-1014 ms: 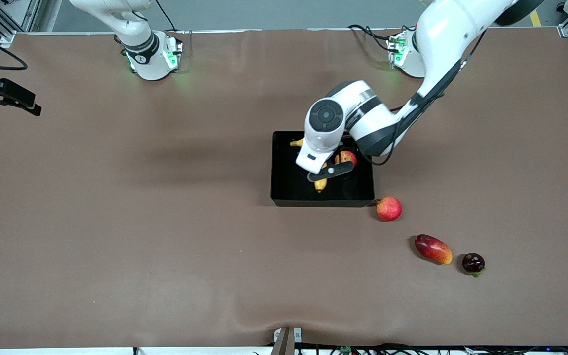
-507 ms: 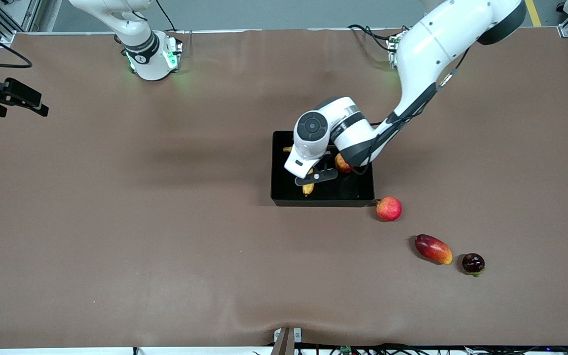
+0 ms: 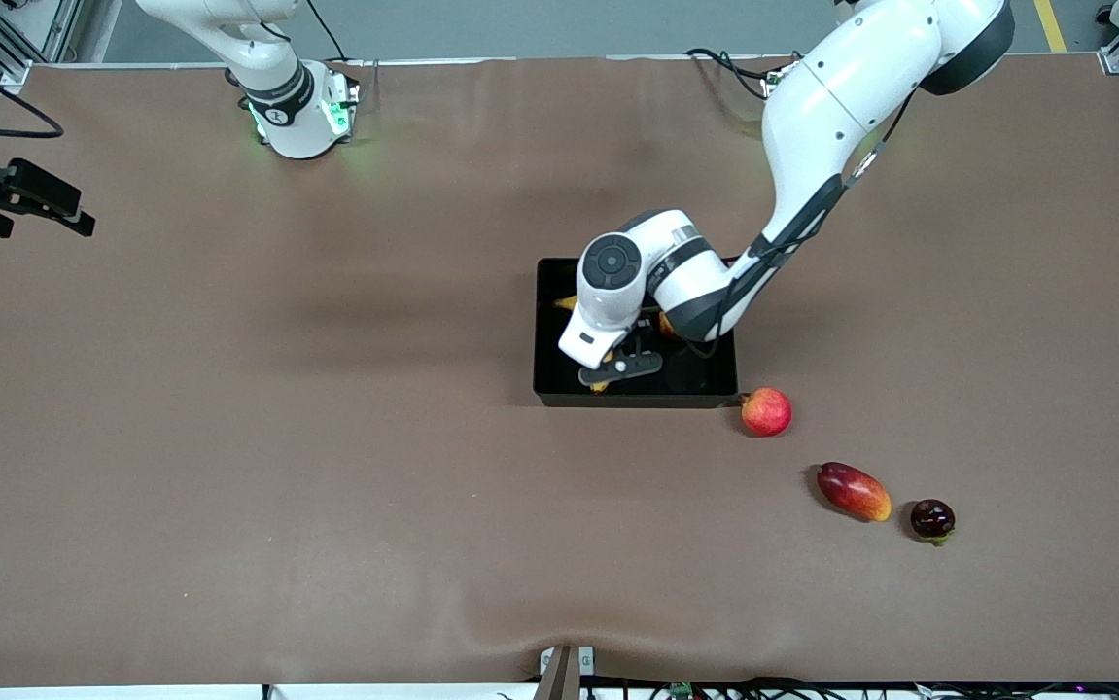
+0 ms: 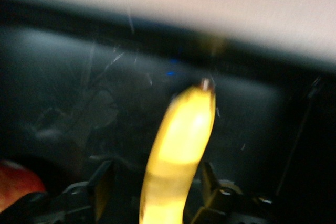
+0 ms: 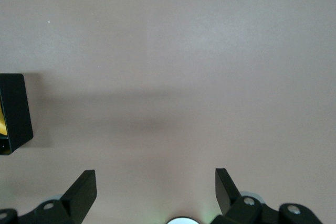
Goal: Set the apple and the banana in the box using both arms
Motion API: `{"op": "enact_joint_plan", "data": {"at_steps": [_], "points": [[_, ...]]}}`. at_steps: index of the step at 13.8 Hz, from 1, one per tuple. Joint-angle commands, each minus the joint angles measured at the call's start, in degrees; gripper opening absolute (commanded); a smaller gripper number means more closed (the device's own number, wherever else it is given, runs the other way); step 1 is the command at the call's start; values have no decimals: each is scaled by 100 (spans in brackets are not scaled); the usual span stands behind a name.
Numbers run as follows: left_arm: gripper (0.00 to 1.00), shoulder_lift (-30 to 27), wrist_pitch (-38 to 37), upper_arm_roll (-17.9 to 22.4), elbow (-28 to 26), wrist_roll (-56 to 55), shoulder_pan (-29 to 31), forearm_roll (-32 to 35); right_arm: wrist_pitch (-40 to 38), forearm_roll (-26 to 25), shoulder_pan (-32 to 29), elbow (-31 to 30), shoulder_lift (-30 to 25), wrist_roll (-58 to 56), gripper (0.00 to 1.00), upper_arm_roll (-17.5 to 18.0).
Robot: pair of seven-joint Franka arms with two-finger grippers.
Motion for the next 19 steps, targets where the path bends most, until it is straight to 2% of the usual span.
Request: {"op": "enact_joint_plan", "data": {"at_steps": [1, 5, 8, 10, 15, 17, 19], "points": [[100, -981, -1002, 20, 307, 265, 293, 57, -93, 27, -28, -15, 28, 35, 100, 22], [100, -2036, -2374, -24, 783, 1731, 1163, -310, -58, 27, -89, -6, 28, 18, 100, 5], [100, -2582, -3184, 11, 994, 2680, 1559, -295, 82, 1, -89, 11, 37, 27, 100, -4], [100, -2907, -3370, 3, 1021, 3296, 1849, -400, 74, 88, -124, 29, 37, 27, 100, -21], [100, -3417, -3643, 29, 1021, 3613, 2185, -391, 39, 71, -133, 178, 46, 35, 100, -4], [100, -3707, -3660, 265, 934, 4122, 2150, -487, 30, 97, -177, 196, 20, 106, 100, -21], [100, -4015, -3853, 747, 776, 4606, 2027, -1126, 4, 106, -134, 205, 2, 97, 100, -4]]}}
